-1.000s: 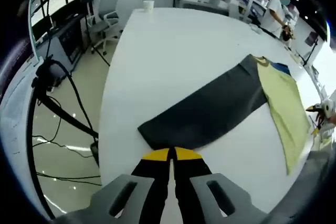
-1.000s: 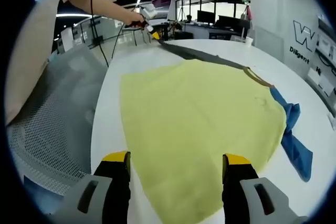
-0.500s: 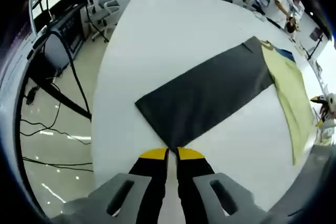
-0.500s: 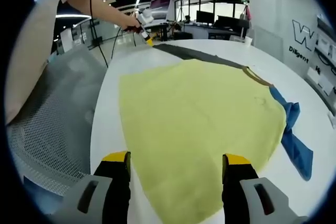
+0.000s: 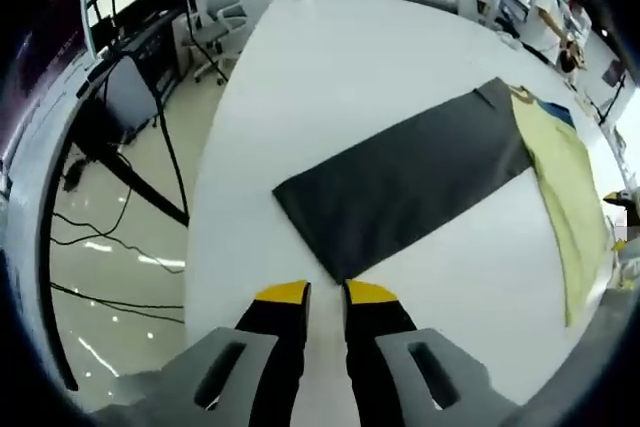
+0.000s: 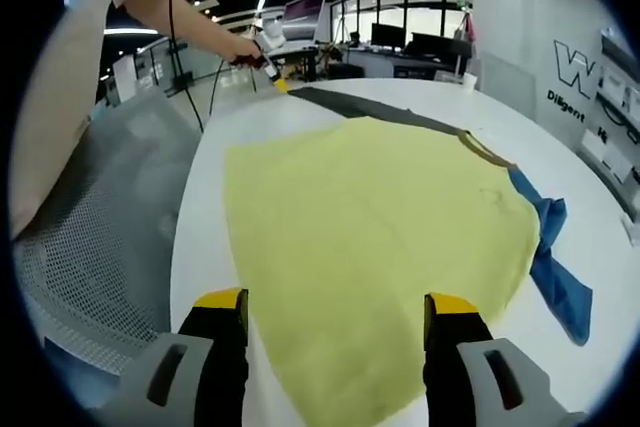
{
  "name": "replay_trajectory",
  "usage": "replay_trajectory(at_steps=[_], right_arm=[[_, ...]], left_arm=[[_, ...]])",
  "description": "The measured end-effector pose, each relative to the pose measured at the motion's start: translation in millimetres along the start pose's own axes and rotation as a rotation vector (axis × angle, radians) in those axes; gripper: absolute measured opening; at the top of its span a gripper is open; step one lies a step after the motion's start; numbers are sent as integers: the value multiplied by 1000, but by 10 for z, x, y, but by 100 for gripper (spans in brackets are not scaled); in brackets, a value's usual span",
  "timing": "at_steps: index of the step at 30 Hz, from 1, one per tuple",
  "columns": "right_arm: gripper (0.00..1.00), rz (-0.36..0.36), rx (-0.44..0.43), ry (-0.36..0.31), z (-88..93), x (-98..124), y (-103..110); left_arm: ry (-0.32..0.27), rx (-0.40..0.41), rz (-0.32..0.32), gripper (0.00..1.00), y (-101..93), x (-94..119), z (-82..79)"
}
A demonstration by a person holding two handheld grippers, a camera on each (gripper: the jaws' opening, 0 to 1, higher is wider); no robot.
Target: Fold the garment on the visible template until the final outline fits inside the template.
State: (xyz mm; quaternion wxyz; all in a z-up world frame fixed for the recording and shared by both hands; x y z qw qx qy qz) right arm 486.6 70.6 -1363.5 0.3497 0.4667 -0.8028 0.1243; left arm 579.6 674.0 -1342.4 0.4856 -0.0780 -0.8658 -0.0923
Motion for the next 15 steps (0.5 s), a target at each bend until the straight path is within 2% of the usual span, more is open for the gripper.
replay_trajectory(at_steps=[3, 7, 11, 12, 15], right_arm=[[70, 7, -2, -4, -2, 19, -23], [70, 20, -13, -18, -31, 58, -72], [70, 37, -29, -36, -63, 97, -132], [70, 42, -31, -39, -69, 108, -153], [70, 55, -34, -45, -75, 139, -207]], left_arm=[[-53, 28, -25, 20, -12, 81, -50], [-121, 48, -26, 22, -98, 158, -119], [-205, 62, 12, 23, -283, 211, -221], [-244, 56, 29, 24, -359, 225, -269], [-297, 45, 60, 26, -528, 244, -341]])
Point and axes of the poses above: the point that each gripper's makers call its tool centre point, and the gripper's own axes: x roughly backward along the fingers, y roughly to its left, z roughly out of its underside, the point moved 8 cm from there along x, roughly backward along the fingers, and after that the axes turned 9 degrees about -x, right-handed, at the moved point
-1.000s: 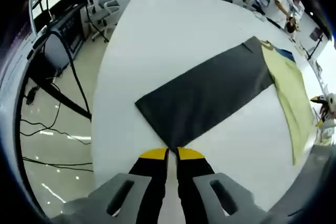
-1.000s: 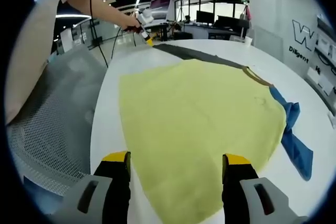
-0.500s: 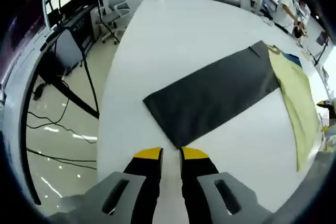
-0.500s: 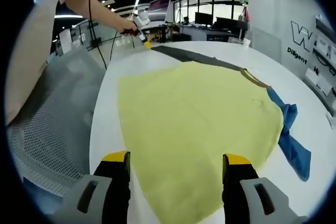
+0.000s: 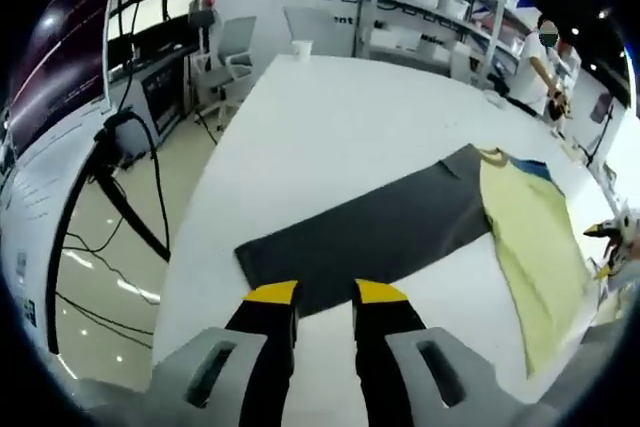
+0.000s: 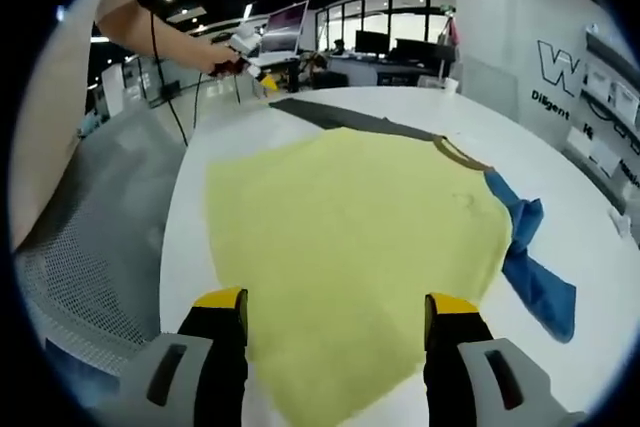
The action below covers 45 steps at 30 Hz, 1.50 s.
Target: Fold the garment on the visible template until the final outline fits inside the template.
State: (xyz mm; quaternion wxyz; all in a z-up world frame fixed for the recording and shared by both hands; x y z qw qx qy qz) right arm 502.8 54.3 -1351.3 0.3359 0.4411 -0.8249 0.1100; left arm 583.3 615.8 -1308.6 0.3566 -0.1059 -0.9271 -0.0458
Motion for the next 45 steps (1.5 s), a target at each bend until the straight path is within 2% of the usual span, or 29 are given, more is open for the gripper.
replay_trajectory(at_steps=[6, 10, 19, 26, 35, 40, 43, 45], right_arm=[[69, 44, -46, -26, 3, 94, -170], [69, 76, -77, -40, 8, 166, -285], [67, 162, -162, -70, 65, 308, -691], [63, 229, -227, -93, 71, 386, -1056], [55, 320, -324, -118, 77, 450, -1527], [42, 393, -418, -143, 73, 471, -1867], [38, 427, -465, -143, 93, 469, -2072], [35, 448, -491, -120, 118, 452, -2175]], left_arm=[[-95, -13, 92, 30, -413, -48, -87], [-125, -18, 142, 32, -650, -91, -101], [-133, -77, 257, 34, -1169, -145, 9], [-173, -143, 334, 38, -1512, -139, 23], [-204, -177, 374, 42, -1631, -179, 22], [-197, -207, 389, 41, -1706, -190, 62], [-197, -226, 393, 41, -1761, -178, 73], [-196, -235, 397, 41, -1796, -167, 76]])
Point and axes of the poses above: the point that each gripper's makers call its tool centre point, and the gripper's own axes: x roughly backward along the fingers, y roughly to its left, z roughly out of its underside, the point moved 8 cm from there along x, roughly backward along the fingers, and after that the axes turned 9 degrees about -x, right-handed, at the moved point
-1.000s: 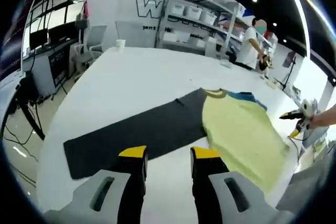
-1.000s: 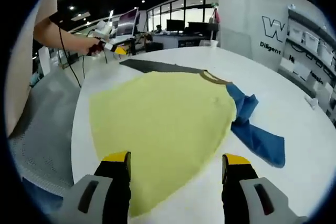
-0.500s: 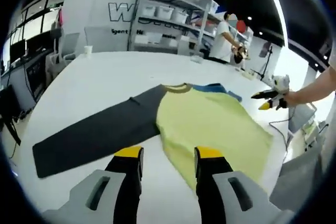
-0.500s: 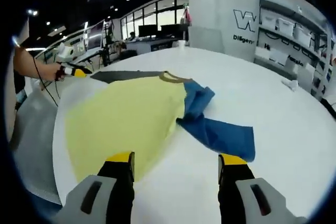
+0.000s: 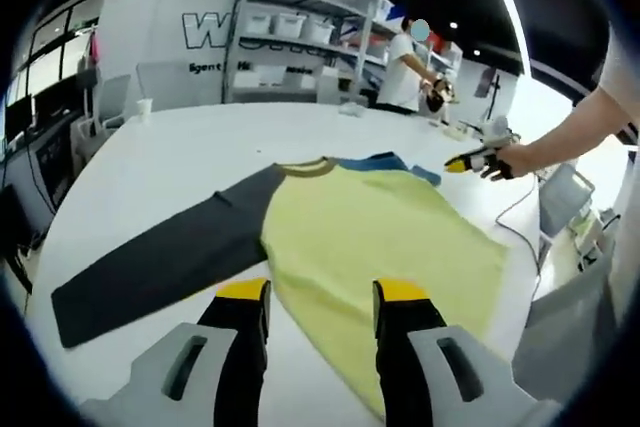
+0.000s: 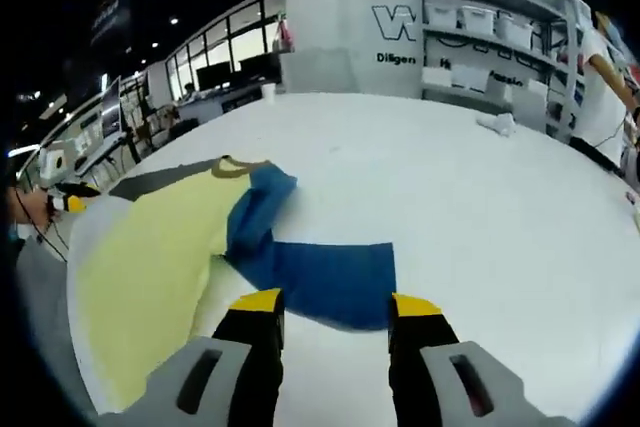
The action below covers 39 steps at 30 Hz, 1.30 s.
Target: Fold the garment on the visible template until the final outline fits inside the template.
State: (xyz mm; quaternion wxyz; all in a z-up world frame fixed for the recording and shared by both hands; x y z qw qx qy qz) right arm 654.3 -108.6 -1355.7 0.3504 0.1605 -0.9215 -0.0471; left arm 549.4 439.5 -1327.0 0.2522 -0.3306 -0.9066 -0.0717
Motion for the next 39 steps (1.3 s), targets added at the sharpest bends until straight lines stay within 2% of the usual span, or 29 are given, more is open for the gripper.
replay_trajectory(at_steps=[1, 2, 4, 8, 15, 18, 21, 26, 39], right_arm=[[32, 12, -3, 7, -4, -27, -31], [29, 46, -8, 53, 21, -45, -84], [25, 51, -2, 48, -4, -104, -115], [21, 91, -15, 109, 51, -205, -198], [15, 135, -47, 156, 102, -293, -248], [12, 133, -42, 151, 74, -309, -258], [7, 124, 45, 173, 83, -294, -160], [0, 127, 115, 171, 91, -269, -66], [0, 202, 70, 135, 132, -48, -231]], left_arm=[[4, -7, 2, 41, -16, 1, -3], [6, -11, 2, 41, -21, 1, -3], [9, -18, 3, 40, -37, 1, -10], [16, -22, 1, 40, -35, 1, -16], [27, -29, -2, 39, -71, -6, -44], [31, -29, -1, 39, -85, -18, -45], [34, -30, 1, 39, -105, -28, -59], [33, -34, 2, 38, -121, -35, -88], [38, -46, -2, 36, -137, 30, -124]])
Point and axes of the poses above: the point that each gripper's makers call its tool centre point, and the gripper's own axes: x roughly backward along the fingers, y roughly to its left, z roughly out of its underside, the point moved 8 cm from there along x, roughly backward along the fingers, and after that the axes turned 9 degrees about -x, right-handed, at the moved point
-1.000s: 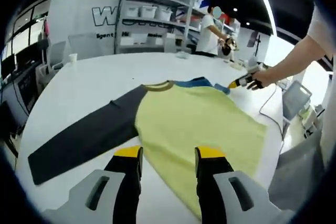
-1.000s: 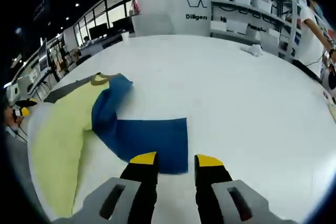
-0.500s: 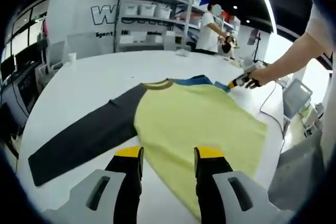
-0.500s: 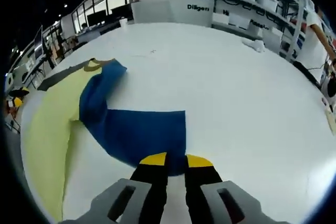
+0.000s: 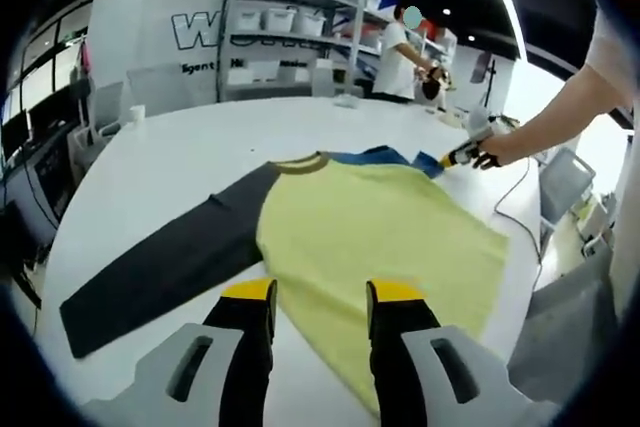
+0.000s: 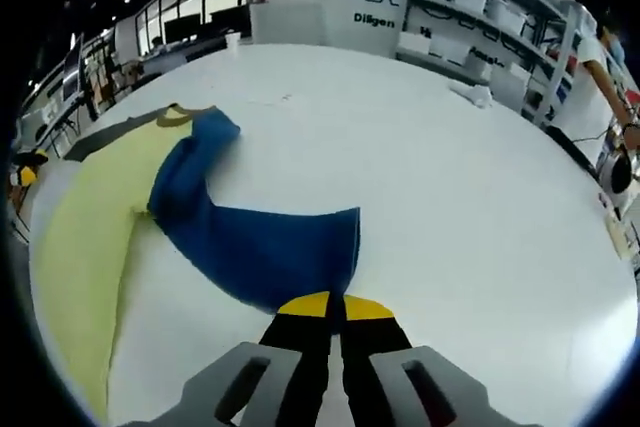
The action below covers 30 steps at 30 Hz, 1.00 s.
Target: Fold the garment on the visible template until the final outline fits inside the template.
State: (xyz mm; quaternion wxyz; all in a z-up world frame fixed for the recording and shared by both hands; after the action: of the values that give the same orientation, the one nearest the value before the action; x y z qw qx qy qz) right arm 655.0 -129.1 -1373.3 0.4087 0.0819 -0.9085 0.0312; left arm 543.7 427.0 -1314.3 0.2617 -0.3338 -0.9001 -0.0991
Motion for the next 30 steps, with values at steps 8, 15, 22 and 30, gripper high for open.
replay_trajectory(at_steps=[8, 15, 22, 30], right_arm=[[0, 80, -248, -32, 123, 178, -142], [0, 121, -341, -36, 260, 290, -169], [0, 118, -379, -43, 379, 429, -146], [0, 42, -243, -11, 508, 560, -99]], left_arm=[[-5, -12, 15, 36, -52, -18, -53], [-8, -15, 16, 36, -54, -13, -73], [-12, -15, 20, 35, -66, -17, -75], [-17, -13, 27, 35, -89, -34, -78]])
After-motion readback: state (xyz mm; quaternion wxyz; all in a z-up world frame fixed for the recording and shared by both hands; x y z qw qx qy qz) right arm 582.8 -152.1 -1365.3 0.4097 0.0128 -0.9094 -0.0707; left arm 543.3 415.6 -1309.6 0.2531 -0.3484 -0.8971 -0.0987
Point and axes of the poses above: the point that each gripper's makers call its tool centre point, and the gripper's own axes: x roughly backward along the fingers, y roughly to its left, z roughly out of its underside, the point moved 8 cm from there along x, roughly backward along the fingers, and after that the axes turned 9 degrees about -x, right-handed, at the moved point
